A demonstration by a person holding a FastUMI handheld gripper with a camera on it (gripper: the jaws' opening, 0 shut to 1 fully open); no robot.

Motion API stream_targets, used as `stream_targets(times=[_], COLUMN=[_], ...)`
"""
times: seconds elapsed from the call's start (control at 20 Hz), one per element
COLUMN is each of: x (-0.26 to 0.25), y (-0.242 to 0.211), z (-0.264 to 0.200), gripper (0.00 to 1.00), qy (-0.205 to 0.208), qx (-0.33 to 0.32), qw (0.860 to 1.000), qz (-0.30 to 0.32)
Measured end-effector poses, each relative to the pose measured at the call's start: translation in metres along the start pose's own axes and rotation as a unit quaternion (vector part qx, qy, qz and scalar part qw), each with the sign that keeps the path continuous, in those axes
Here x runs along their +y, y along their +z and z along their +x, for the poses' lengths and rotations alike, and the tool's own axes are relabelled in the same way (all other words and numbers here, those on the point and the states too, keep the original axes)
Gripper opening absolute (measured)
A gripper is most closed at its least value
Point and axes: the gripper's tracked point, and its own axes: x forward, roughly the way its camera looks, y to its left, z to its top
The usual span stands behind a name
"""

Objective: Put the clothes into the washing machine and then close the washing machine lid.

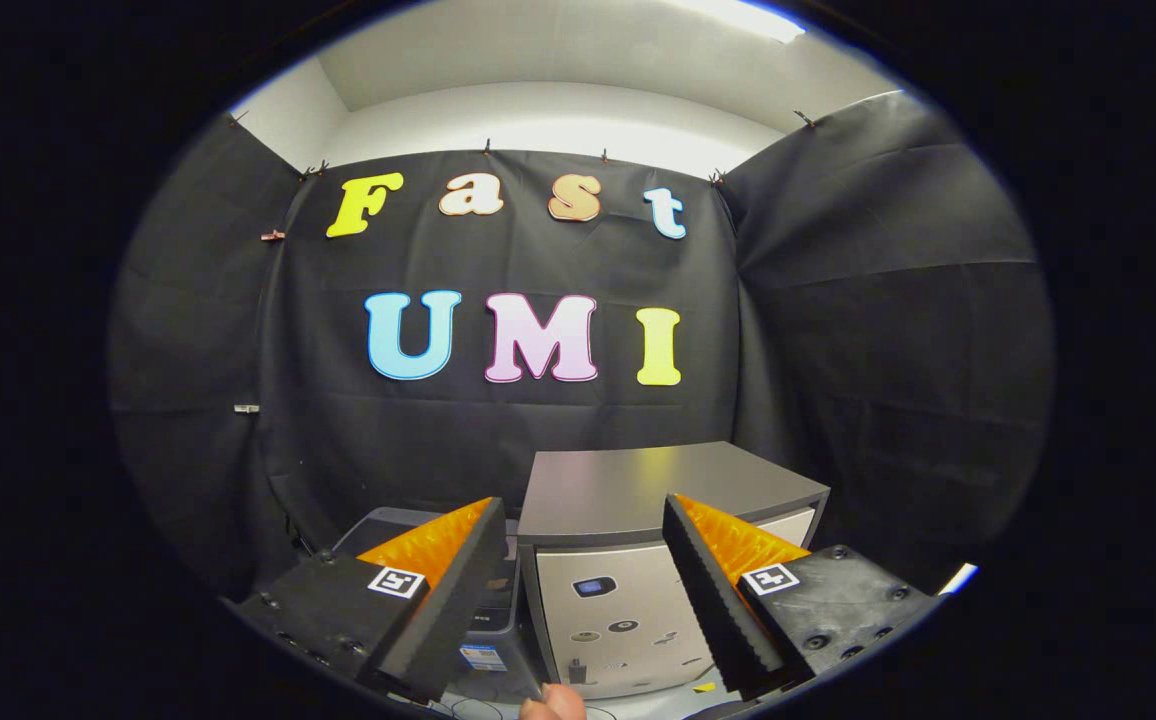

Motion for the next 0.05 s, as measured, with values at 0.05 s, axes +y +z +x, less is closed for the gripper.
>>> stream_targets(times=[0.05], x=[0.0001], y=[0.0010], z=[-0.0001], gripper=[0.99], qy=[0.000], qx=[0.000], qw=[1.000], qz=[0.000])
